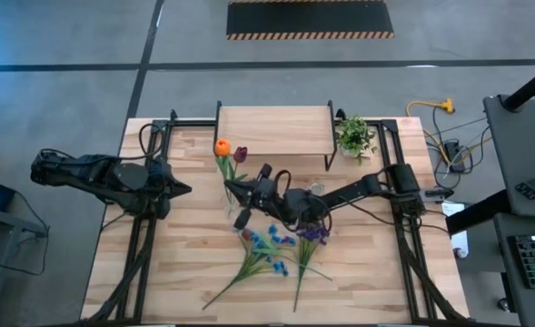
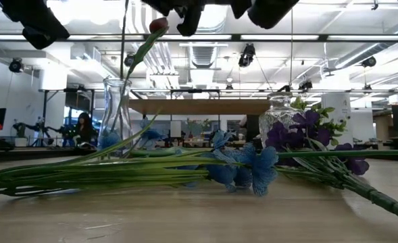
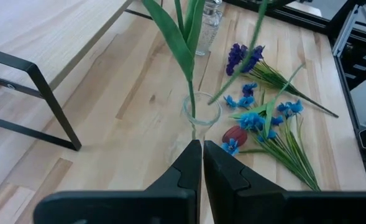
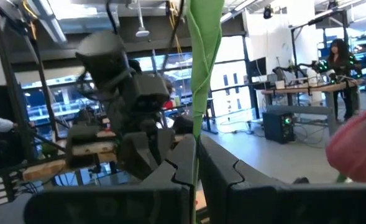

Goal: Pick and place flowers into a vace then onto a shelf
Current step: Put the orange tulip into the left transparent vase

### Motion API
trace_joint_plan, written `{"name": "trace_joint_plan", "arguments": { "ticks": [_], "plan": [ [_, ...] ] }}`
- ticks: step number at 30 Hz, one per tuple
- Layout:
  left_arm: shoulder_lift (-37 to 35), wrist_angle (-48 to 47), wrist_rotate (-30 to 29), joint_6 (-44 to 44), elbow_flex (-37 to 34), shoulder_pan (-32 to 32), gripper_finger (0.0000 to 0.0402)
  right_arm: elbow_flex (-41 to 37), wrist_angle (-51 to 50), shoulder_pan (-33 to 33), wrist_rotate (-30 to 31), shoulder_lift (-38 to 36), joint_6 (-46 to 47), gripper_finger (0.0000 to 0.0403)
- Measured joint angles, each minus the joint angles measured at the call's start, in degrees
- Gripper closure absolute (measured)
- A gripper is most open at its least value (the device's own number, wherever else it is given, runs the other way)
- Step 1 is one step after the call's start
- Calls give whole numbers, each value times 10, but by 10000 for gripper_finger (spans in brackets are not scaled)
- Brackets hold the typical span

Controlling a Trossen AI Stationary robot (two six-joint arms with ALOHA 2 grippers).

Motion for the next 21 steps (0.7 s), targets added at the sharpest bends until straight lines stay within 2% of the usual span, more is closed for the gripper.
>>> {"name": "trace_joint_plan", "arguments": {
  "ticks": [21],
  "plan": [
    [0, -1, 0, 14, 0, 0, 402, 0, -38, -17, -24, -1, 32, 394]
  ]
}}
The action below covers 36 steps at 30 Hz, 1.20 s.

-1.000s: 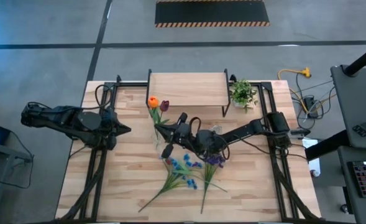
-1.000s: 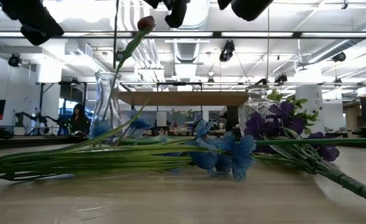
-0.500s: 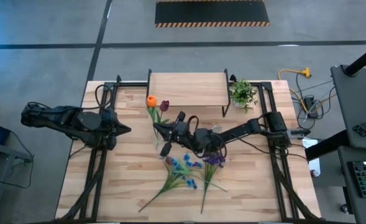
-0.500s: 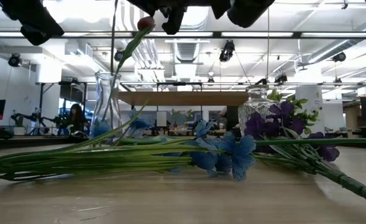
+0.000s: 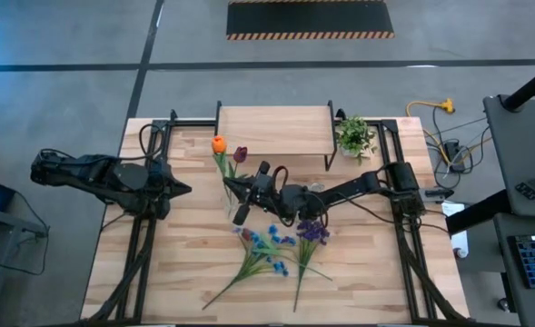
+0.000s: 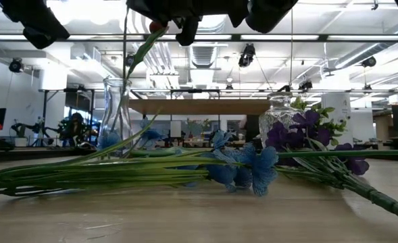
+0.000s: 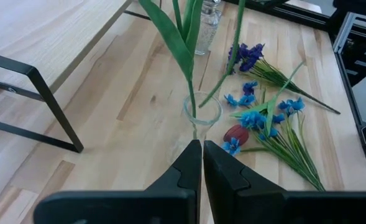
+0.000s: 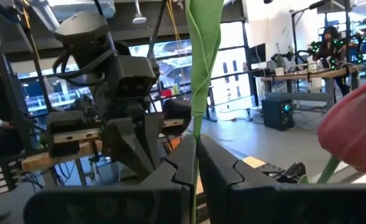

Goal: Pick and place flowers into a vace then onto a shelf
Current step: Put the orange tulip into the left transparent vase, then put the red tulip into the left transparent vase

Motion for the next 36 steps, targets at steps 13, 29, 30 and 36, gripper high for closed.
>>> {"name": "trace_joint_plan", "arguments": {
  "ticks": [13, 29, 30, 36],
  "plan": [
    [0, 0, -4, 1, 0, 0, 402, 0, -5, -2, -17, -1, 0, 353],
    [0, 0, -4, -4, 0, 0, 402, 0, -24, 6, -17, -1, 0, 307],
    [0, 0, -4, -4, 0, 0, 402, 0, -24, 8, -17, -1, 0, 308],
    [0, 0, -4, -4, 0, 0, 402, 0, -28, 30, -39, -8, -18, 317]
  ]
}}
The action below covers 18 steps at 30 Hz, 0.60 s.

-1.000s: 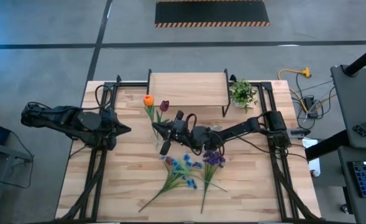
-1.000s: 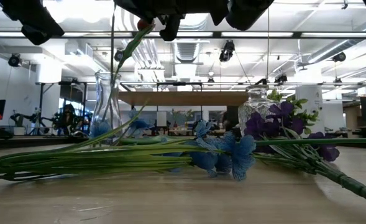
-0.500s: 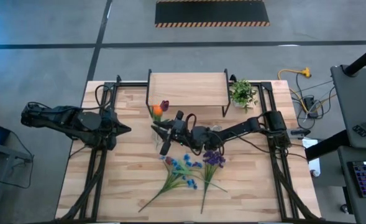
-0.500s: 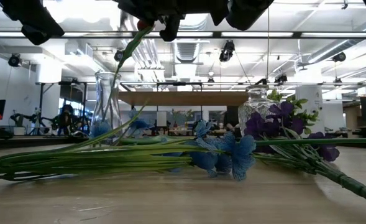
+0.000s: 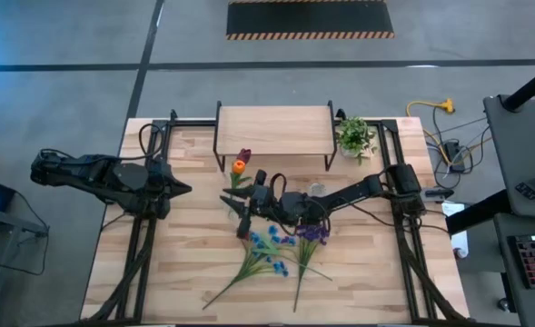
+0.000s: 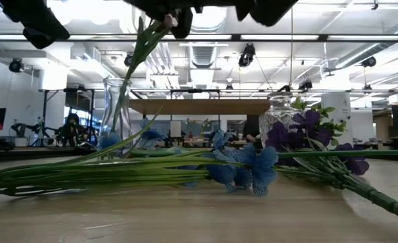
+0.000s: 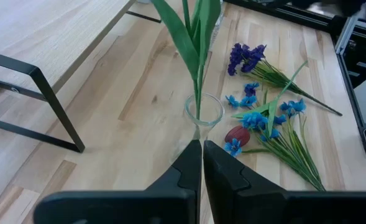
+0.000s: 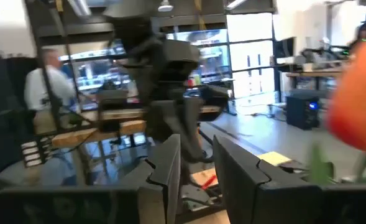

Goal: Pick and place flowers into a vace then onto a shelf
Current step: Put the red tulip into the left transparent vase

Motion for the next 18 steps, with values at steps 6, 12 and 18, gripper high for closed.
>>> {"name": "trace_joint_plan", "arguments": {
  "ticks": [6, 12, 18],
  "plan": [
    [0, 0, 0, 0, 0, 0, 402, 0, -42, 25, -4, -13, -16, 326],
    [0, 1, 0, -1, 0, 0, 402, 0, -267, 54, -3, -81, 24, 333],
    [1, 1, 0, 12, 0, 0, 402, 0, -428, 77, -2, -154, 75, 334]
  ]
}}
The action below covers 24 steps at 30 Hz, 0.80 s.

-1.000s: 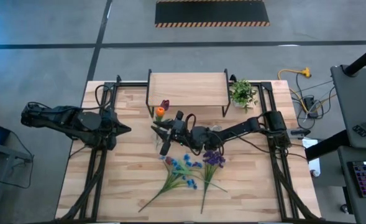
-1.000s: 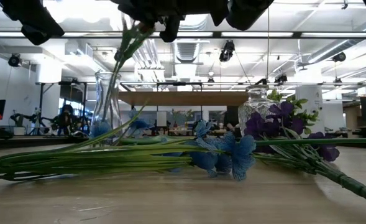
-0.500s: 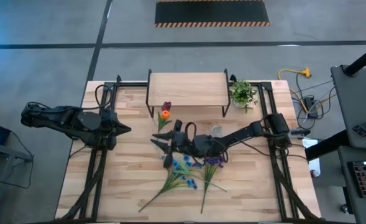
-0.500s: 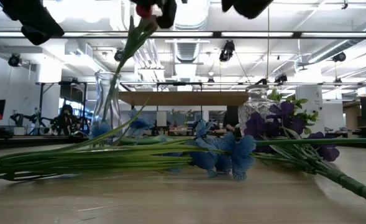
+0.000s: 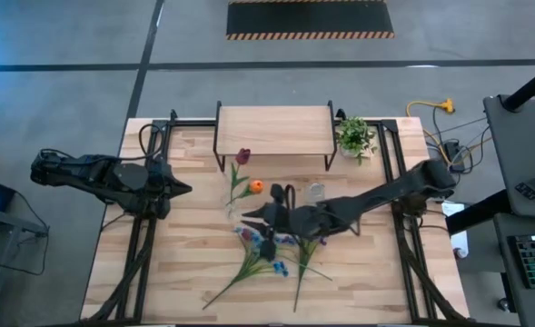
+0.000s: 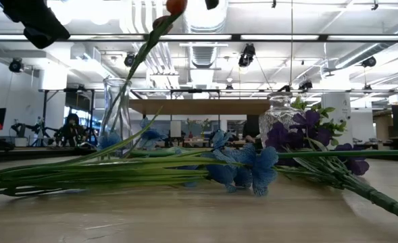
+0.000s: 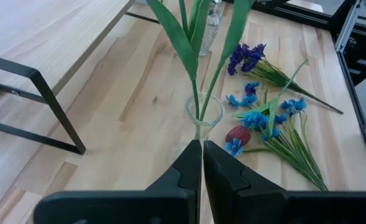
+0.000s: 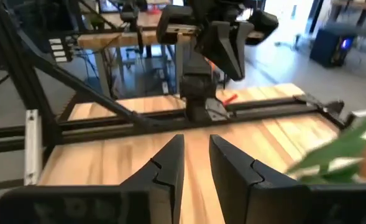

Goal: Pick and place flowers into a vace then onto a shelf
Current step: Put the red tulip into the left transparent vase

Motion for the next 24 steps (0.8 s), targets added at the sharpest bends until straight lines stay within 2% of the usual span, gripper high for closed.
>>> {"name": "trace_joint_plan", "arguments": {
  "ticks": [6, 11, 17, 24],
  "plan": [
    [0, 0, 0, 4, 0, 0, 402, 0, -186, 42, -6, -46, 119, 333],
    [1, 3, 5, -14, 0, 0, 402, 0, -280, 87, -23, -50, 185, 335],
    [17, 22, 11, -87, 0, 0, 402, 0, -325, 130, -31, -36, 219, 335],
    [67, 106, 39, -102, 0, -2, 402, 0, -331, 135, -56, 0, 243, 334]
  ]
}}
